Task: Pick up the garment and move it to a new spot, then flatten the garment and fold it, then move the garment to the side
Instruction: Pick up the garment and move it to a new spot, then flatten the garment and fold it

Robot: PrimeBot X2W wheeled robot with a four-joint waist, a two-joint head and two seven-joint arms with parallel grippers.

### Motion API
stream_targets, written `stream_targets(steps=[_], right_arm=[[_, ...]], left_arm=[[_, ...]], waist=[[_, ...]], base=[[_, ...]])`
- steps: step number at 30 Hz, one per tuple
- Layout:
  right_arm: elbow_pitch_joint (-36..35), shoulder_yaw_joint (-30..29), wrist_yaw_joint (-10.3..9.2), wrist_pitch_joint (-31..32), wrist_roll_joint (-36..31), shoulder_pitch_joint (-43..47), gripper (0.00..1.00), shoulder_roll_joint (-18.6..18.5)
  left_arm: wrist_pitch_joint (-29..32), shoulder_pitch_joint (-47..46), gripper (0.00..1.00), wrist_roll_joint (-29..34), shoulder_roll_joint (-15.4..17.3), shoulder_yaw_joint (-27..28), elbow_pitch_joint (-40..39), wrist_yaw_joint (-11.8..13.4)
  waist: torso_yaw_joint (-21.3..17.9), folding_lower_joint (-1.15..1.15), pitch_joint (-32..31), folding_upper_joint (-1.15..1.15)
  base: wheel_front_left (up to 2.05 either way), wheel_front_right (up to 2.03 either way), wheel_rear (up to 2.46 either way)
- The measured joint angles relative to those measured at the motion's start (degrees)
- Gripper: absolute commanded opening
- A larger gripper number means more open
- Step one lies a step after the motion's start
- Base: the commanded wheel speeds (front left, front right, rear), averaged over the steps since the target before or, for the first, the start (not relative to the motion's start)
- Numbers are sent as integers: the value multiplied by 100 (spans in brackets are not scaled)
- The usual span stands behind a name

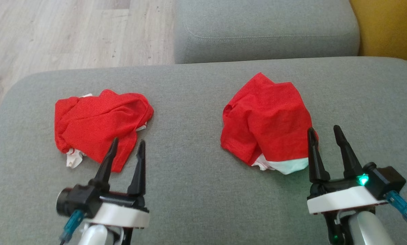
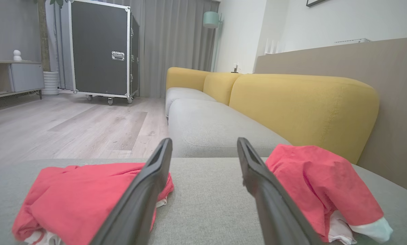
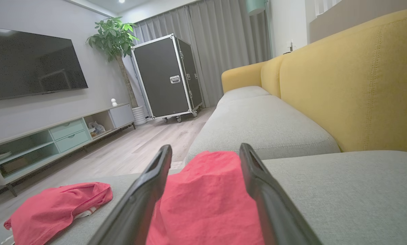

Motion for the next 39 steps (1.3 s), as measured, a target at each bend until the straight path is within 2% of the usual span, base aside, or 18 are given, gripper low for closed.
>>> stream_targets(steps=[5,12,20,25,30,39], right_arm=[[30,22,0,0,32,1,100,0],[32,49,0,0,-18,1,100,0],[345,264,0,0,-432,-19,100,-1],[1257,620,0,24,-779,-259,100,-2],[2080,1033,0,197,-1160,-913,100,-4],[3494,1050,1,836,-1619,-1798,100,-16]], left_arm=[[0,199,100,191,-170,307,-141,-63],[0,197,100,369,-246,381,-140,-158],[0,188,100,419,-314,359,-73,-256],[0,62,100,419,-336,274,-5,-260],[0,-192,100,419,-344,126,82,-261],[0,-375,100,385,-361,-62,146,-261]], waist=[[-56,1,-2,0],[-60,1,11,0],[76,2,95,0],[235,2,270,0],[442,3,478,0],[817,3,786,0]], base=[[0,0,0],[0,0,0],[0,0,0],[0,0,0],[0,0,0],[0,0,0]])
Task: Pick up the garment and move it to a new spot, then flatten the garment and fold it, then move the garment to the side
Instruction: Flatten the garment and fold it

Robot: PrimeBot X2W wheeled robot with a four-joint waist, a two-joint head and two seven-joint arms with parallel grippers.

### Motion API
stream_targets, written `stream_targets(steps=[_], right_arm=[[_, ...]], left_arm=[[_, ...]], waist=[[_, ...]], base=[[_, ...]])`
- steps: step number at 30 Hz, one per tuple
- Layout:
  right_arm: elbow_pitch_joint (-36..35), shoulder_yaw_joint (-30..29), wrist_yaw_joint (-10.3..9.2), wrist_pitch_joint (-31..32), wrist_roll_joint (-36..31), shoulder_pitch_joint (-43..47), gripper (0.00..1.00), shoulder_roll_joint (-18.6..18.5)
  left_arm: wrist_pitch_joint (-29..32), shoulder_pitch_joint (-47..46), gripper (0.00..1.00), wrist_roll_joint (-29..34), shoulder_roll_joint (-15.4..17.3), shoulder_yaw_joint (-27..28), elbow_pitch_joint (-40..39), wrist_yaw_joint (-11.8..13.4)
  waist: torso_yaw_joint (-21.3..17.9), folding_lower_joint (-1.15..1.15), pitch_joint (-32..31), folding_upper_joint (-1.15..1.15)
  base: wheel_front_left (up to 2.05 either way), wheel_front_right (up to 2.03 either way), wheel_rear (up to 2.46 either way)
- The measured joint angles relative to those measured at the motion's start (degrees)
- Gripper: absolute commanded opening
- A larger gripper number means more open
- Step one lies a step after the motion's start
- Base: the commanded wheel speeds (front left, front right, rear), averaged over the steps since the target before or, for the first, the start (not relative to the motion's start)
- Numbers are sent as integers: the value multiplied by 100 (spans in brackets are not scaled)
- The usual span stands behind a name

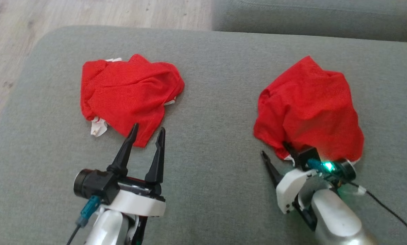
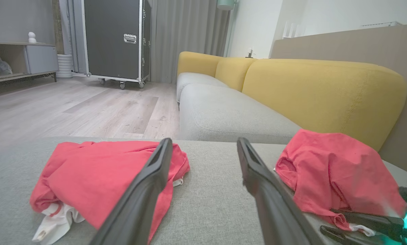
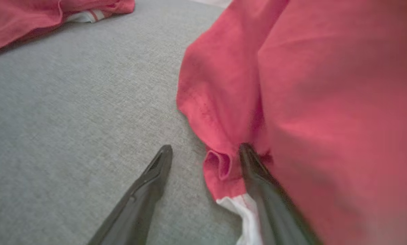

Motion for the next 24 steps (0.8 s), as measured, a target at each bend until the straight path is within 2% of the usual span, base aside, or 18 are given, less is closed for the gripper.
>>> stream_targets(steps=[4,6,11,15,20,24], right_arm=[[361,-114,0,147,-224,-362,100,1],[506,-190,1,202,-250,-491,0,2],[636,-189,1,14,-18,-569,0,-18],[583,127,1,-328,405,-566,0,-35],[7,678,1,-628,1148,-689,0,-44],[-692,1018,2,-756,1758,-1155,0,-51]], left_arm=[[0,-63,100,-35,-2,-7,14,-1],[0,-64,100,-35,-3,-7,14,-3],[0,-64,100,-34,-4,19,15,-42],[0,-62,100,-33,-5,58,18,-42],[0,-38,100,-26,-8,146,30,-42],[0,4,100,-27,-8,200,68,-42]], waist=[[118,-1,65,0],[148,-1,79,0],[100,-1,65,0],[-3,-1,-13,0],[-141,-1,-186,0],[-225,-1,-340,0]], base=[[0,0,0],[0,0,0],[0,0,0],[0,0,0],[0,0,0],[0,0,0]])
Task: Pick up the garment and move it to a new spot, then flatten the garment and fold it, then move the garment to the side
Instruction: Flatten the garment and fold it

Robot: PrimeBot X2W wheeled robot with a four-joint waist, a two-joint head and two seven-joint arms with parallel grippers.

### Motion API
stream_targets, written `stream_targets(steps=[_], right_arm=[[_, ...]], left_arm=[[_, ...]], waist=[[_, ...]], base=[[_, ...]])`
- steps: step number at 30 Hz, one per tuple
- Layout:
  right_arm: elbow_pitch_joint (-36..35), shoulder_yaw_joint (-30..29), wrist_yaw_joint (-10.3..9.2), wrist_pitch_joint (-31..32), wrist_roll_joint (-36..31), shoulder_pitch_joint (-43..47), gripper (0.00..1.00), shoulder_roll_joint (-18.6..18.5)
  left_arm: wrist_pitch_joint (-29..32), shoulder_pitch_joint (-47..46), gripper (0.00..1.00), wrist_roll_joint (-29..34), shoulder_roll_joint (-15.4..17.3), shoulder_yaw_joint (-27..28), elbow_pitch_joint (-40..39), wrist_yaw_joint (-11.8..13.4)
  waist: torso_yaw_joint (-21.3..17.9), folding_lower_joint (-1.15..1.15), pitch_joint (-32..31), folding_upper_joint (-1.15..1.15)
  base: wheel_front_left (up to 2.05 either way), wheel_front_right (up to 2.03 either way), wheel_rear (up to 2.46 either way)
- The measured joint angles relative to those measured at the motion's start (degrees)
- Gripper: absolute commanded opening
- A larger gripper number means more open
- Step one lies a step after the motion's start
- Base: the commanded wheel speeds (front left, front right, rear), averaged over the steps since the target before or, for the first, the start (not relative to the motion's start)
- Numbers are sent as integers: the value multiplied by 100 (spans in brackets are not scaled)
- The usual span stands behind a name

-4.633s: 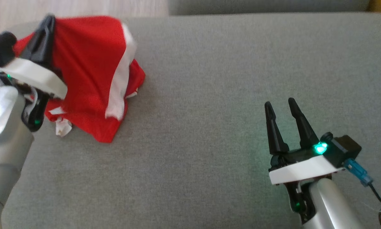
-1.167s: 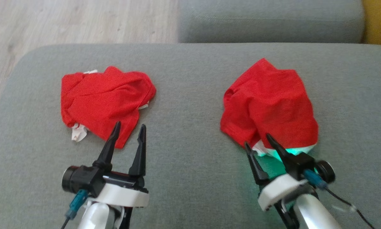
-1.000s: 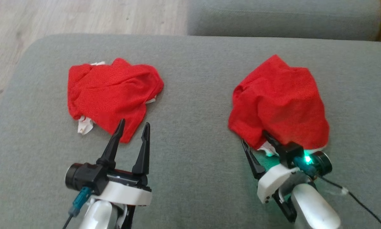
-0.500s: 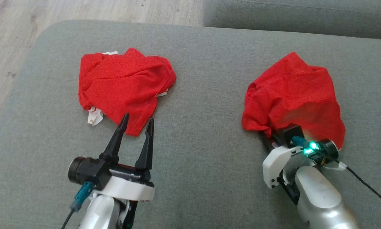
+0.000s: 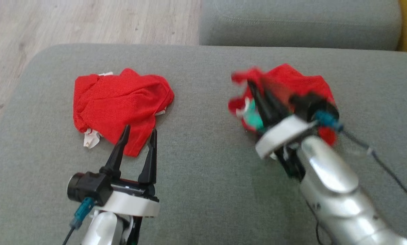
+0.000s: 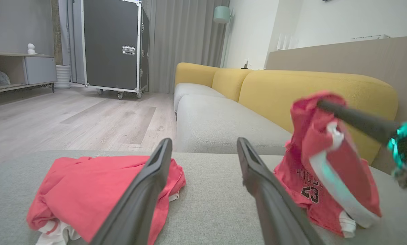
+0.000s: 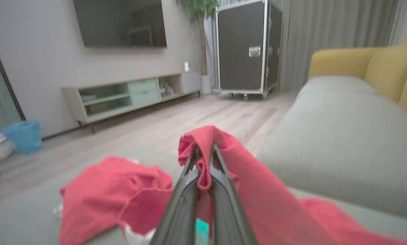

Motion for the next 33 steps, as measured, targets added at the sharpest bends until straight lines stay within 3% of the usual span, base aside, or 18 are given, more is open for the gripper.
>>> stream_targets(steps=[5,7,11,15,16,24,25,26,30,33], right_arm=[[-805,-171,0,-63,751,-578,0,-4],[-1152,-816,-1,-82,992,-765,0,-7],[-1007,-1761,-1,-107,1027,-705,0,-11],[-536,-2867,-1,-33,361,-313,0,-79],[-536,-2867,-1,-33,361,-313,0,-79],[-309,-4874,-1,374,-1087,779,0,-204],[-314,-5141,-1,442,-1300,854,29,-183],[-335,-5395,-1,490,-1496,904,99,-146],[-631,-5943,-1,511,-2238,951,100,-11],[-797,-5988,-1,438,-2412,927,100,54]], left_arm=[[0,198,100,0,0,53,-1,0],[0,301,100,0,1,131,-3,0],[0,315,100,0,0,162,-60,0],[0,314,100,0,0,153,-99,0],[0,314,100,0,0,153,-99,0],[1,301,100,1,0,146,-102,0],[1,297,100,1,0,147,-101,0],[0,292,100,1,0,146,-101,0],[0,250,100,16,-1,121,-100,0],[0,216,100,30,-2,115,-97,0]], waist=[[-68,-1,-177,0],[-124,-1,-236,0],[-197,0,-243,0],[-254,0,-166,0],[-254,0,-166,0],[-432,0,-27,0],[-468,0,-17,0],[-505,0,-8,0],[-656,0,23,0],[-755,0,25,0]], base=[[0,0,0],[0,0,0],[0,0,0],[0,0,0],[0,0,0],[0,0,0],[0,0,0],[0,0,0],[0,0,0],[0,0,0]])
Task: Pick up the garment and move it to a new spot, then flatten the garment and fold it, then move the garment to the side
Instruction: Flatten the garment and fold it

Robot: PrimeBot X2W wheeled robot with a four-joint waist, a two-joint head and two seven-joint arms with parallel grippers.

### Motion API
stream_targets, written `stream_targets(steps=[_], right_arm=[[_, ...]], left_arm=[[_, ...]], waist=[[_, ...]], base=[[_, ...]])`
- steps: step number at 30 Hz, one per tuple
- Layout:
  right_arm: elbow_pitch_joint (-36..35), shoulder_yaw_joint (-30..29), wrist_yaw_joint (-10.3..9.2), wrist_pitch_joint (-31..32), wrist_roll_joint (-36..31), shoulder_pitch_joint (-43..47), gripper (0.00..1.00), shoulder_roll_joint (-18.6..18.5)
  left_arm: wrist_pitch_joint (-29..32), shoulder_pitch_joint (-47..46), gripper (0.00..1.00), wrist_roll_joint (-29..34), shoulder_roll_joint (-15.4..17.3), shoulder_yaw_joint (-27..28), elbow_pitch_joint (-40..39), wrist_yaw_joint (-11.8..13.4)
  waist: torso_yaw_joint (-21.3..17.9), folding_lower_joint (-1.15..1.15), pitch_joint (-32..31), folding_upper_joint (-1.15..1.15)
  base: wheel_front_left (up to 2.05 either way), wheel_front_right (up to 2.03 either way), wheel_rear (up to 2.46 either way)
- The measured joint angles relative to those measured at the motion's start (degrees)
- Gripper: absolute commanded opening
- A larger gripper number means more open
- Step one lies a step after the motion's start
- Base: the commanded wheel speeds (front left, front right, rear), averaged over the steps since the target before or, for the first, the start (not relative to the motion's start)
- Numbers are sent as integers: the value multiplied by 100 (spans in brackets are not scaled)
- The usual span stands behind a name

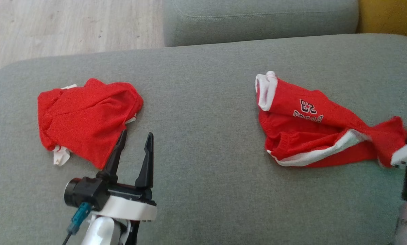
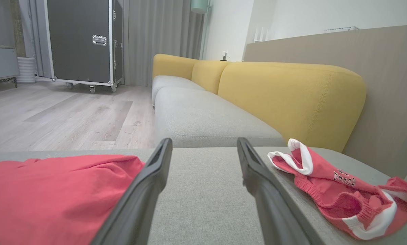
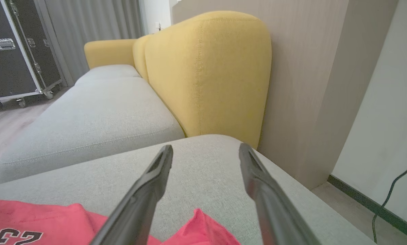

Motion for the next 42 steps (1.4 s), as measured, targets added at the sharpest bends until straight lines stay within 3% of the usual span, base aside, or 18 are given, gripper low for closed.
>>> stream_targets(steps=[3,9,17,25,29,42], right_arm=[[-52,447,0,-196,48,2,100,0],[-521,2173,0,-469,944,141,100,0],[-1312,3509,0,-501,1606,1327,100,11],[-1246,3632,0,-501,1528,1505,100,10],[-817,3589,0,-466,1321,1202,100,11],[1055,3256,0,660,940,-612,100,-8]], left_arm=[[0,-42,100,0,0,-3,-1,0],[0,-40,100,-1,-1,-2,-4,0],[0,-31,100,-3,-1,-5,-22,0],[0,-9,100,-3,-1,-80,-24,0],[0,-12,100,-3,-2,-146,-23,0],[0,-109,100,-98,-1,-336,-1,0]], waist=[[-68,0,-6,0],[-141,0,-78,0],[-110,0,-176,0],[59,0,-190,0],[203,0,-122,0],[708,1,229,0]], base=[[0,0,0],[0,0,0],[0,0,0],[0,0,0],[0,0,0],[0,0,0]])
